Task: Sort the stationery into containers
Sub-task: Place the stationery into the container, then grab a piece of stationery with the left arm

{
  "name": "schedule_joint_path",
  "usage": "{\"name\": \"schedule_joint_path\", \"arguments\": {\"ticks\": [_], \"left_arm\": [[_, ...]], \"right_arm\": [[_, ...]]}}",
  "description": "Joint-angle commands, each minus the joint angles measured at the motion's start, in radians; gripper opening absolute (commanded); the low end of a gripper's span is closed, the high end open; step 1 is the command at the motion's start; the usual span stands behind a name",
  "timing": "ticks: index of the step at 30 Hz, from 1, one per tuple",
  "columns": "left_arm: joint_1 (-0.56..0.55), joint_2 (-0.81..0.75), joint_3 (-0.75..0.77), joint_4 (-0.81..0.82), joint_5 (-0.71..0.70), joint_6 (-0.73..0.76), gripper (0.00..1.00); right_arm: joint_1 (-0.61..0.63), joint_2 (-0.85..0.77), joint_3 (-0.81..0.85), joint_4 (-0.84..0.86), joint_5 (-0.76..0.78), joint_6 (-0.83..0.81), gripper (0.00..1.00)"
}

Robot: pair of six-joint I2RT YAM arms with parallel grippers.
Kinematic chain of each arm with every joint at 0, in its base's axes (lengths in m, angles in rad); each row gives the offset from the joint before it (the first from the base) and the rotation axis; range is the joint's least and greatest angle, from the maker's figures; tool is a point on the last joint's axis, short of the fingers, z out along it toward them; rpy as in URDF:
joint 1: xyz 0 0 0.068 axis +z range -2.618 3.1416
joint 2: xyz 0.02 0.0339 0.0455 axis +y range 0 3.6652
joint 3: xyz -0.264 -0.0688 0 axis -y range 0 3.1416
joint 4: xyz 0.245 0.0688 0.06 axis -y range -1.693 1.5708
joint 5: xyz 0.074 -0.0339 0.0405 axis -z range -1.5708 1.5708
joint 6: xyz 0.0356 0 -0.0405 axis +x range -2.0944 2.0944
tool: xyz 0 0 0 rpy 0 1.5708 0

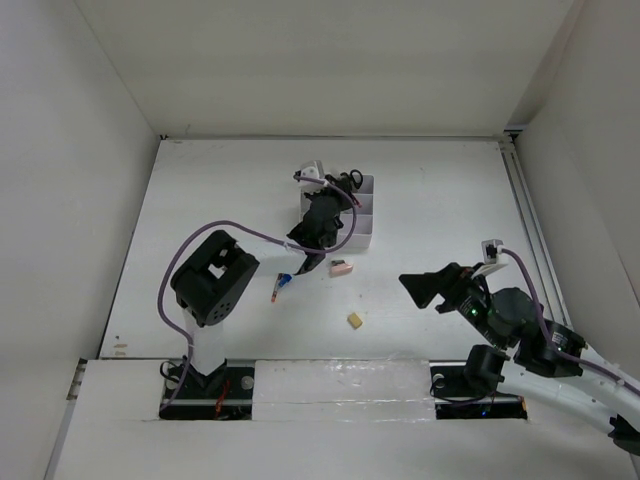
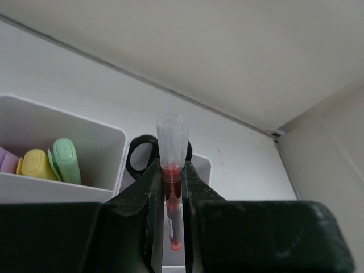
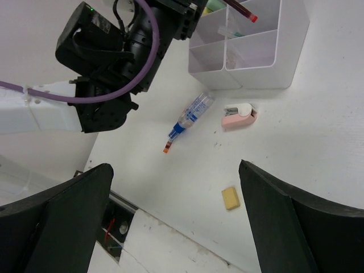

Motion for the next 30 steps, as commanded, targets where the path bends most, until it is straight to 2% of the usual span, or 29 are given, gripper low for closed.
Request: {"name": "schedule_joint_path", "arguments": {"ticks": [1, 6, 7, 10, 11, 17, 18, 20, 21, 24, 25, 28, 30], "left_arm": [[-0.019, 0.013, 0.051, 0.041, -0.034, -0.024, 0.00], [-0.028, 0.047, 0.071, 0.022, -0.034, -0.033, 0.04], [-0.028, 0.047, 0.071, 0.022, -0.024, -0.033, 0.14], [-0.028, 0.035, 0.080, 0.013, -0.005, -0.033, 0.34], [-0.037, 0.035, 0.068, 0.013, -0.004, -0.033, 0.49], [-0.055, -0.103, 0.002, 0.038, -0.009, -0.015, 0.81], [-0.055, -0.129, -0.007, -0.008, -0.021, -0.015, 0.84], [-0.055, -0.221, 0.015, -0.100, -0.061, -0.015, 1.00], [-0.055, -0.250, 0.032, -0.232, -0.075, -0.015, 1.00], [-0.055, -0.360, 0.092, -0.454, -0.141, -0.040, 1.00], [-0.039, -0.387, 0.101, -0.588, -0.141, -0.065, 1.00], [0.038, -0.480, 0.102, -0.817, -0.045, -0.110, 1.00], [0.061, -0.523, 0.079, -0.891, -0.038, -0.128, 1.00]], "right_arm": [[0.005, -0.007, -0.004, -0.002, -0.003, -0.007, 0.99], [0.005, -0.016, -0.004, -0.002, -0.003, -0.016, 1.00], [0.005, -0.016, -0.004, -0.002, -0.003, -0.016, 1.00], [0.005, -0.016, -0.004, -0.002, -0.003, -0.026, 1.00], [0.005, -0.016, -0.004, 0.007, -0.003, -0.036, 1.00], [0.005, 0.025, -0.004, 0.027, -0.012, -0.058, 1.00], [0.005, 0.042, -0.004, 0.027, -0.012, -0.058, 1.00], [0.005, 0.070, 0.007, 0.037, -0.023, -0.070, 1.00], [0.005, 0.079, 0.007, 0.037, -0.023, -0.070, 1.00], [0.005, 0.103, 0.016, 0.058, -0.032, -0.081, 1.00], [0.005, 0.119, 0.016, 0.070, -0.032, -0.081, 1.00], [0.005, 0.165, 0.006, 0.139, -0.107, -0.119, 1.00], [0.005, 0.229, 0.006, 0.190, -0.141, -0.141, 1.00]]}}
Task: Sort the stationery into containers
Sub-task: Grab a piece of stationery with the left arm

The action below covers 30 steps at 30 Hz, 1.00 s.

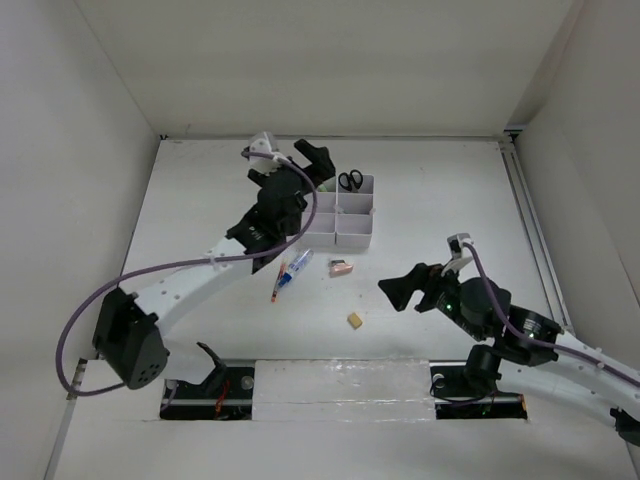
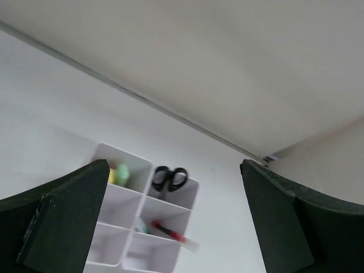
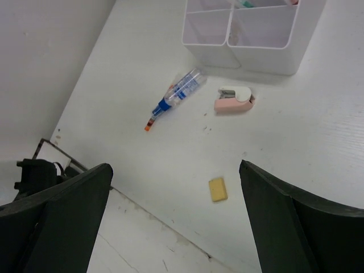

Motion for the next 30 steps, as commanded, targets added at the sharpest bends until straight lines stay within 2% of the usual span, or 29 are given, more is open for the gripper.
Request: {"name": "schedule_joint_path", "arguments": {"ticks": [1, 2, 5, 12, 18, 30], "left_arm": [[0.044, -0.088, -0.022, -0.316, -0.002, -0.061, 1.00], [0.044, -0.103, -0.033, -0.398, -0.014, -0.078, 1.00], [0.044, -0.137, -0.102, -0.472, -0.034, -0.117, 1.00], [0.044, -0.130, -0.245, -0.540, -0.010, -0.187, 0.93], [0.044, -0.129, -0.369, -0.531, 0.053, -0.216, 0.82], [0.044, -0.148, -0.518, -0.529, 0.131, -0.267, 0.79]], "right_arm": [[0.005, 0.084, 0.006, 0.140, -0.080, -0.051, 1.00], [0.005, 0.114, 0.006, 0.140, -0.080, -0.051, 1.00], [0.014, 0.217, 0.042, 0.149, -0.057, -0.030, 1.00], [0.014, 0.280, 0.043, 0.241, -0.102, -0.030, 1.00], [0.014, 0.305, 0.033, 0.260, -0.123, -0.039, 1.00], [0.014, 0.296, 0.012, 0.278, -0.132, -0.039, 1.00]]}}
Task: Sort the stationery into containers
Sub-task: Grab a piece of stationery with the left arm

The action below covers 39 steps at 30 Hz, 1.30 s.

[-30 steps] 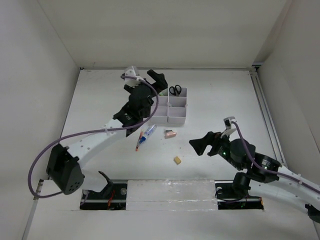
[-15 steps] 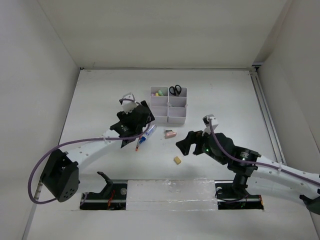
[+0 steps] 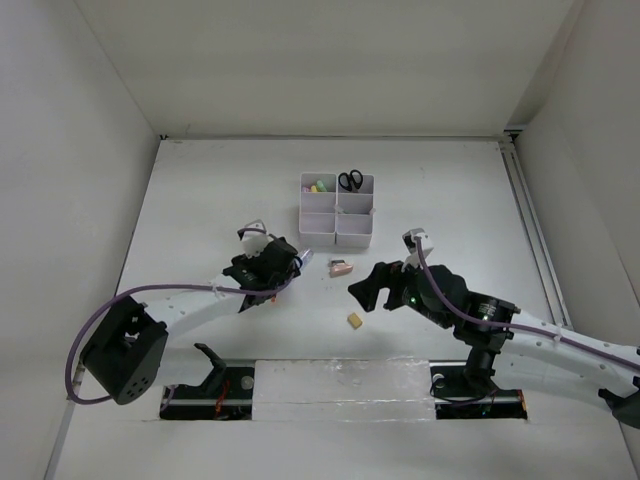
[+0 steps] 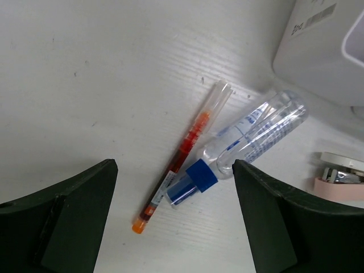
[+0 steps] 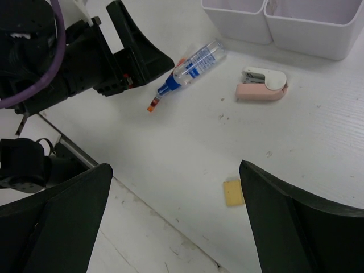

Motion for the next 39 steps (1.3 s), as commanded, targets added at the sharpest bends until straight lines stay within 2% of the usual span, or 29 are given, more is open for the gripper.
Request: {"name": "schedule_joint_path", "arguments": {"ticks": [1, 15, 24, 28, 36, 39], "left_arm": [[-0.004, -0.036, -0.028, 0.006, 0.015, -0.017, 0.79], [-0.004, 0.029, -0.039, -0.007, 0.027, -0.037, 0.77], [-0.004, -0.062, -0.083, 0.015, -0.003, -0.103, 0.75], [-0.004, -0.062, -0.060, -0.027, -0.026, -0.115, 0.75], [-0.004, -0.083, -0.071, -0.007, -0.056, -0.126, 0.75], [-0.004, -0.027, -0.043, -0.034, -0.079, -0.135, 0.75]], "right_arm": [[0.007, -0.011, 0.005, 0.071, -0.011, -0.011, 1.00], [0.007, -0.011, -0.004, 0.071, -0.020, -0.002, 1.00], [0.007, -0.011, -0.004, 0.071, -0.020, -0.002, 1.00], [0.007, -0.001, 0.005, 0.071, -0.020, -0.002, 1.00], [0.007, -0.001, 0.014, 0.071, -0.029, -0.011, 1.00], [0.007, -0.001, 0.014, 0.071, -0.029, -0.011, 1.00]]}}
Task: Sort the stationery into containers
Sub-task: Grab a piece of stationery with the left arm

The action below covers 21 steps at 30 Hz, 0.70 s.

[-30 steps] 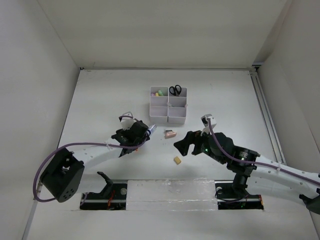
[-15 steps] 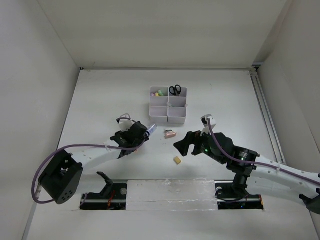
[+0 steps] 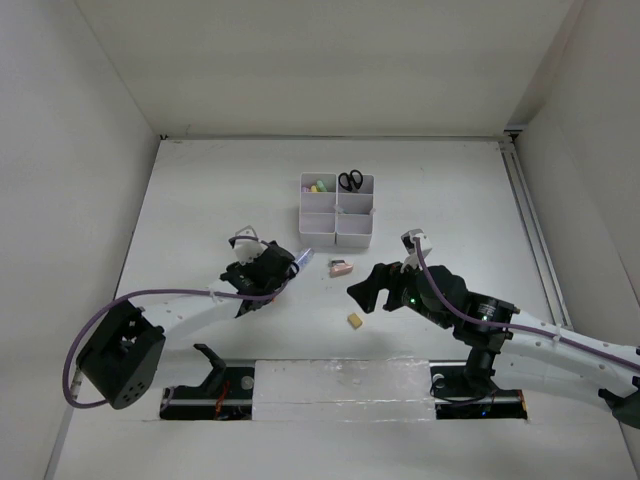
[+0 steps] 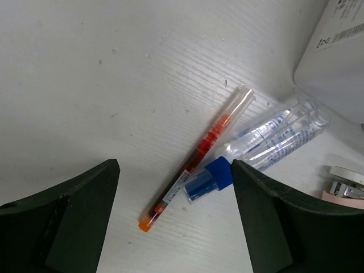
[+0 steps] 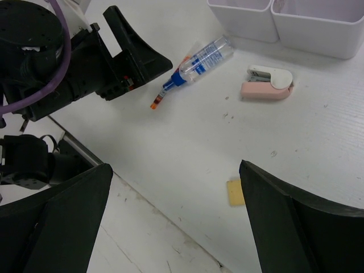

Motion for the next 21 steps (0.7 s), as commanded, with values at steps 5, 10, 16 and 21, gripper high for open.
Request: {"name": "schedule_joint_path", "arguments": {"ticks": [5, 10, 16, 21], "left_arm": [[-0.004, 0.091, 0.064, -0.046, -0.057, -0.042, 0.77], [-0.004, 0.135, 0.075, -0.037, -0.025, -0.005, 0.78], [-0.004, 0.126, 0.075, -0.012, 0.021, 0.041, 0.78], [-0.004, 0.137, 0.075, 0.002, 0.066, 0.075, 0.67]], "right_arm": [[0.007, -0.003, 0.021, 0.053, -0.010, -0.020, 1.00], [0.007, -0.003, 0.030, 0.053, -0.010, -0.020, 1.00], [0.007, 0.007, 0.030, 0.053, -0.010, -0.020, 1.00], [0.007, 0.026, 0.039, 0.053, -0.010, -0.020, 1.00]]}}
